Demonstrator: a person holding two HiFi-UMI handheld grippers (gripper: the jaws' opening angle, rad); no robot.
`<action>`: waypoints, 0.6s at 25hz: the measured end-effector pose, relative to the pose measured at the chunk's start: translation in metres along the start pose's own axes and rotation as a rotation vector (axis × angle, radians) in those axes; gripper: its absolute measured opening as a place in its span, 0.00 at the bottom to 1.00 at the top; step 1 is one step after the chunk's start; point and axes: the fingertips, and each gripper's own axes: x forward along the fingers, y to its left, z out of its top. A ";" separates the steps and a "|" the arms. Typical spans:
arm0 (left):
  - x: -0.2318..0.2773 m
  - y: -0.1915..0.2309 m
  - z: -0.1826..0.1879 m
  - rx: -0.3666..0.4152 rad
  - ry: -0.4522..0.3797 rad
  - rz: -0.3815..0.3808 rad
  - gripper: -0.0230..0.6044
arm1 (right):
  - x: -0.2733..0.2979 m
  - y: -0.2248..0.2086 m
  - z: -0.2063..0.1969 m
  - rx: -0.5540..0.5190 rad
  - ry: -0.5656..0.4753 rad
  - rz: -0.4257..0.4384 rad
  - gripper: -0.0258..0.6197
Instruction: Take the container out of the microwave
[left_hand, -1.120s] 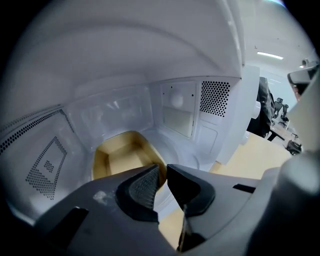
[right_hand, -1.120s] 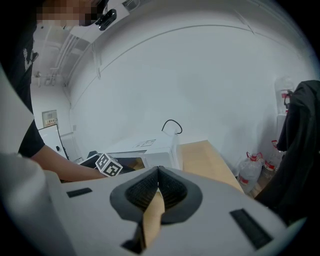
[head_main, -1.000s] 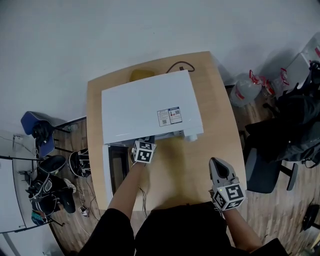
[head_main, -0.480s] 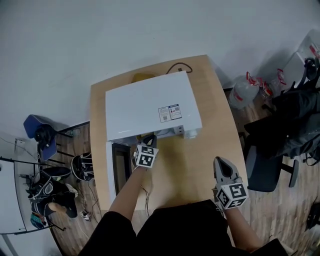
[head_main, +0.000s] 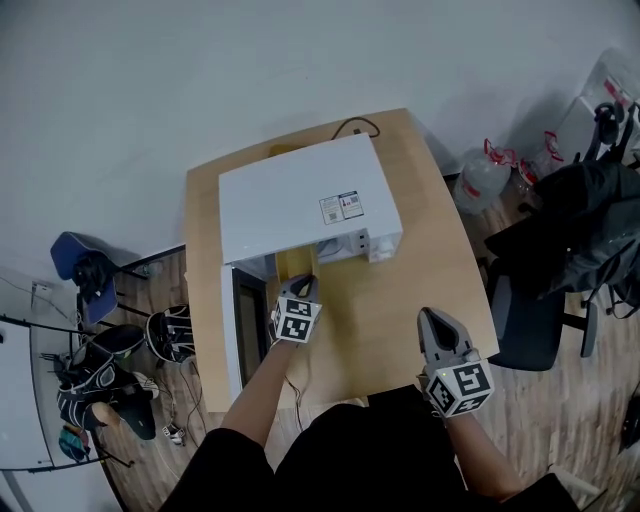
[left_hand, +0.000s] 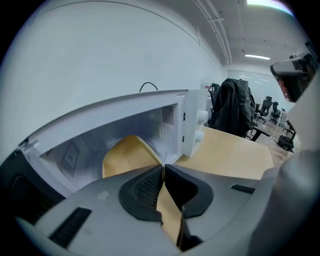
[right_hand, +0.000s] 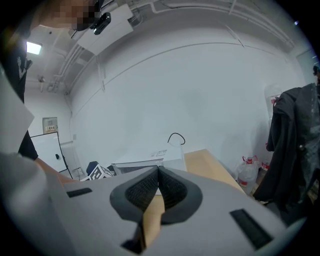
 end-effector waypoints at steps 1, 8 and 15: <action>-0.006 -0.003 -0.002 0.000 -0.008 -0.003 0.08 | -0.004 0.005 0.001 -0.009 -0.005 0.004 0.13; -0.057 -0.028 -0.012 -0.030 -0.057 -0.021 0.08 | -0.026 0.032 -0.009 -0.021 -0.017 0.012 0.13; -0.129 -0.049 -0.017 -0.108 -0.127 -0.024 0.08 | -0.049 0.070 -0.013 -0.027 -0.037 0.027 0.13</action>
